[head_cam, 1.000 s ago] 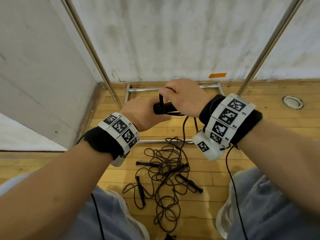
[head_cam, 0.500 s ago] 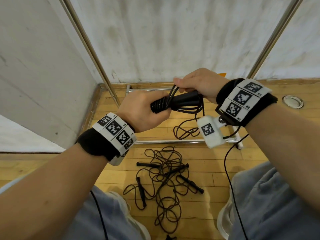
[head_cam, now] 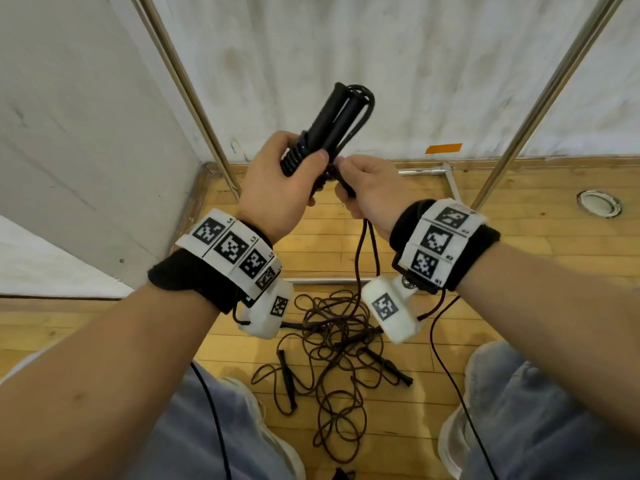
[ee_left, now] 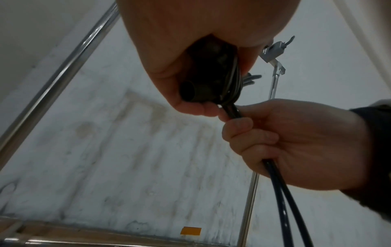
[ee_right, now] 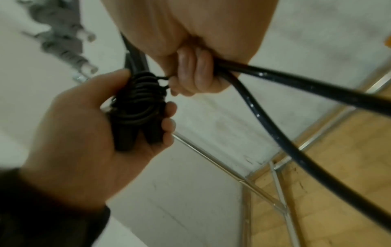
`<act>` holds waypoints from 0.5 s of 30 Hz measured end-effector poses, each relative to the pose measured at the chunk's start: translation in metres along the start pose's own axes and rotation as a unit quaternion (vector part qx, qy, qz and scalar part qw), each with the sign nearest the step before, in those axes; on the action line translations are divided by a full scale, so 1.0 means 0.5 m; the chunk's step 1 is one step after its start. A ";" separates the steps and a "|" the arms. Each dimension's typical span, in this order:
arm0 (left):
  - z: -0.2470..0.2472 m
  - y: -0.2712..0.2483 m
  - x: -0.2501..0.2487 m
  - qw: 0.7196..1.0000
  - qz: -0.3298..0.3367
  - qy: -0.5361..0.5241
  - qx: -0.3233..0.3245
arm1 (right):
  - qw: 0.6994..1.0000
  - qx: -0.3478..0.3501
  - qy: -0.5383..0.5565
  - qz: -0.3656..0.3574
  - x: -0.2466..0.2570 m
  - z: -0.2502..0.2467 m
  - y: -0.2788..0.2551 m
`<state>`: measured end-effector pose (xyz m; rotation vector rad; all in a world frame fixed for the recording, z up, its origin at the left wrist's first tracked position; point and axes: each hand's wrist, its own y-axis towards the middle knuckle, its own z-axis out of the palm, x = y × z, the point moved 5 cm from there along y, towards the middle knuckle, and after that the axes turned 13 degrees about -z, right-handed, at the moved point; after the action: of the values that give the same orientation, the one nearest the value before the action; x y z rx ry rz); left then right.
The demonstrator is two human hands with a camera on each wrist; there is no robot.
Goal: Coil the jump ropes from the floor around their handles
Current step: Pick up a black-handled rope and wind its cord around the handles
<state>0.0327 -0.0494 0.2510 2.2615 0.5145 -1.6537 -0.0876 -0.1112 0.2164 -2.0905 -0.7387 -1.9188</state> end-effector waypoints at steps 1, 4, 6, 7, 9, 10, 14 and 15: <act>-0.002 0.006 0.002 1.000 -0.014 -0.014 -0.001 | 0.999 -0.003 -0.049 -0.021 0.006 0.004 0.001; -0.005 0.022 0.014 0.999 -0.046 -0.015 -0.010 | 0.990 0.029 -0.132 -0.047 0.011 0.019 -0.005; -0.002 0.025 0.022 0.998 -0.053 0.015 -0.006 | 0.980 0.069 -0.178 -0.047 0.006 0.027 -0.007; 0.001 0.024 0.025 0.998 -0.051 0.029 0.003 | 0.975 0.086 -0.202 -0.042 0.001 0.027 -0.006; 0.009 0.020 0.026 0.998 -0.038 0.049 0.019 | 0.964 0.106 -0.241 -0.030 -0.001 0.023 0.000; 0.012 0.017 0.024 0.998 -0.030 0.059 0.022 | 0.961 0.112 -0.253 -0.025 0.000 0.019 0.003; 0.014 0.019 0.012 0.996 -0.009 0.085 0.011 | 0.975 0.117 -0.190 0.003 -0.002 0.008 0.009; 0.013 0.018 0.010 0.996 -0.007 0.087 0.008 | 0.978 0.115 -0.174 0.004 0.000 0.006 0.007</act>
<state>0.0323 -0.0597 0.2446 2.4322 0.5588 -1.4809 -0.0830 -0.1129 0.2165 -2.2947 -0.9667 -1.3951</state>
